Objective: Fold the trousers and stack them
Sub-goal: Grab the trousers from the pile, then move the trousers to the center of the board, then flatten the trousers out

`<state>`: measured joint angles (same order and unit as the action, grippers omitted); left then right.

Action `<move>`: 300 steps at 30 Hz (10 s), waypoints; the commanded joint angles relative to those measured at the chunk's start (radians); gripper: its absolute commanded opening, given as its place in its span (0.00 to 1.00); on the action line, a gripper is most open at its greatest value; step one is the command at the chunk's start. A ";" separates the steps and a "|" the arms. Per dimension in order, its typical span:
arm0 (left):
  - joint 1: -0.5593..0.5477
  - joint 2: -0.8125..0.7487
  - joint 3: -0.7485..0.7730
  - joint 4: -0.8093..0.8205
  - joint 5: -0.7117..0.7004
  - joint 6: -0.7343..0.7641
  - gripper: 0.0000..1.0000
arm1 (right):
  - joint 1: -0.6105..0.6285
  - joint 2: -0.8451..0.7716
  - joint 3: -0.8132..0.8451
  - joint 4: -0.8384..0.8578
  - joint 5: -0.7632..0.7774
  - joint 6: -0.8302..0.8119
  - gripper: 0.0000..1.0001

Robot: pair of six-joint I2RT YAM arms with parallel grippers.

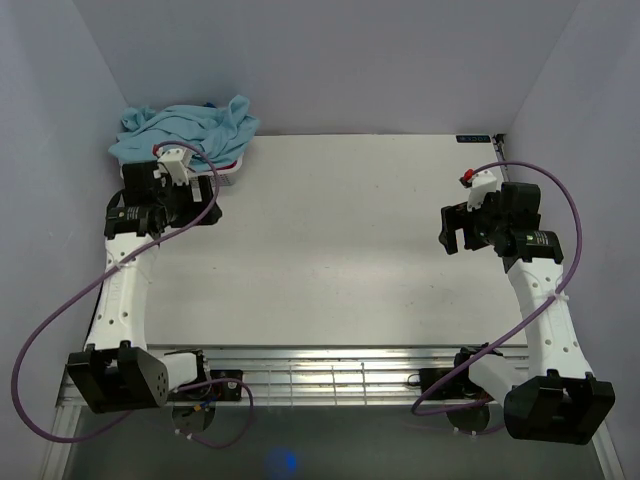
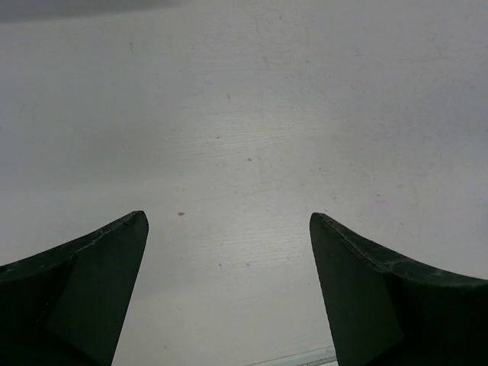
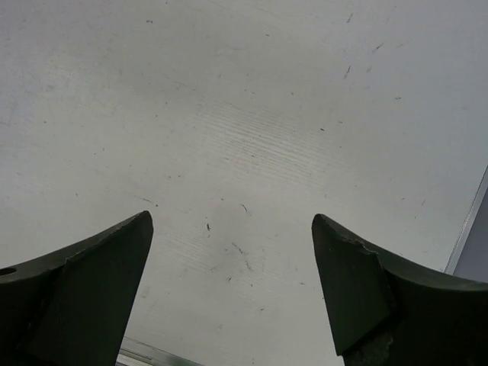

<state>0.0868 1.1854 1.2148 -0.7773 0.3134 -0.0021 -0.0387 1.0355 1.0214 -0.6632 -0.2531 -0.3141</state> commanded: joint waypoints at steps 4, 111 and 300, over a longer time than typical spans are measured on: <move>0.002 0.208 0.245 0.047 -0.275 -0.072 0.98 | 0.000 0.015 0.054 0.007 -0.011 0.009 0.90; -0.708 0.608 0.675 1.155 0.250 -0.639 0.00 | -0.004 -0.161 0.235 0.252 -0.065 -0.016 0.90; 0.099 0.264 0.183 0.046 0.559 -0.032 0.98 | 0.768 0.763 0.746 0.252 -0.336 0.236 0.78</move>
<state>0.1917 1.5078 1.4208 -0.6907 0.8246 -0.1093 0.8787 1.9217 1.7187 -0.3779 -0.5930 -0.0288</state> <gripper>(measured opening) 0.979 0.745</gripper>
